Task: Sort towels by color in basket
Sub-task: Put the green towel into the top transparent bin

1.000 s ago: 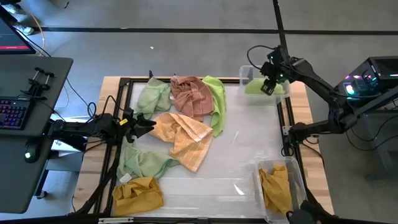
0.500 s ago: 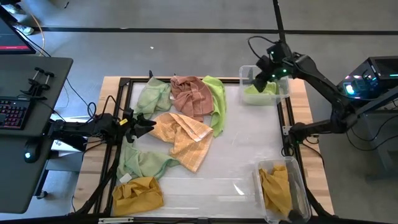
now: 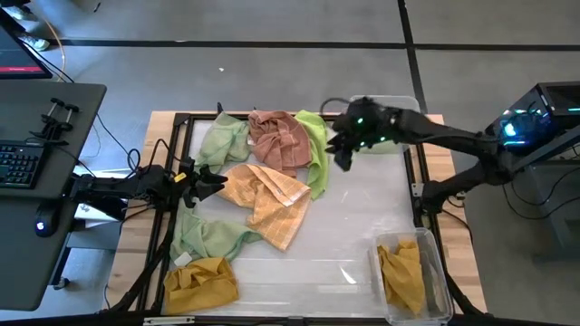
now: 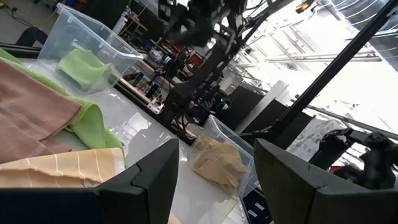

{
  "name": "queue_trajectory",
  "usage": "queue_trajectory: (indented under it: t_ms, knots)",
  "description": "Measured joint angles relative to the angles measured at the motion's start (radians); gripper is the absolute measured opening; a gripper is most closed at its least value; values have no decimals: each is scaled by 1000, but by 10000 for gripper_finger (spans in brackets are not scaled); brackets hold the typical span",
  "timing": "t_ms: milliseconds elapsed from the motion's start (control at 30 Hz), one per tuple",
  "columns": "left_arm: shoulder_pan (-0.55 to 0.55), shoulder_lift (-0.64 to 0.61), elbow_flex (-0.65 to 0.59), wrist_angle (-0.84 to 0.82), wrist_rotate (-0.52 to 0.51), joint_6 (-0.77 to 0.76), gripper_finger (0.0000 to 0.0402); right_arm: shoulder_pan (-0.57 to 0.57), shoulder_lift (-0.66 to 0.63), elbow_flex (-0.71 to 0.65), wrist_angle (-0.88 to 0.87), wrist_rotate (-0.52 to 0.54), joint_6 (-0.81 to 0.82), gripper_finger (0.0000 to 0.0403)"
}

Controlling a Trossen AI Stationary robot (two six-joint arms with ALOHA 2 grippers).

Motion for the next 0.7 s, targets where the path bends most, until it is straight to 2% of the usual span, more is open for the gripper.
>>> queue_trajectory:
  t_ms: [233, 367, 567, 700]
  knots:
    - [0, 0, 0, 0, 0, 0, 195, 74, 157, 0, -3, -2, 47, 128]
    - [0, 0, 0, 0, 0, 0, 195, 67, 256, 0, -3, 13, 69, 161]
    - [0, 0, 0, 0, 0, 0, 195, 8, 381, 0, 4, 202, 109, 237]
    - [0, 0, 0, -1, 0, 0, 195, -39, 447, 0, -10, 231, 128, 253]
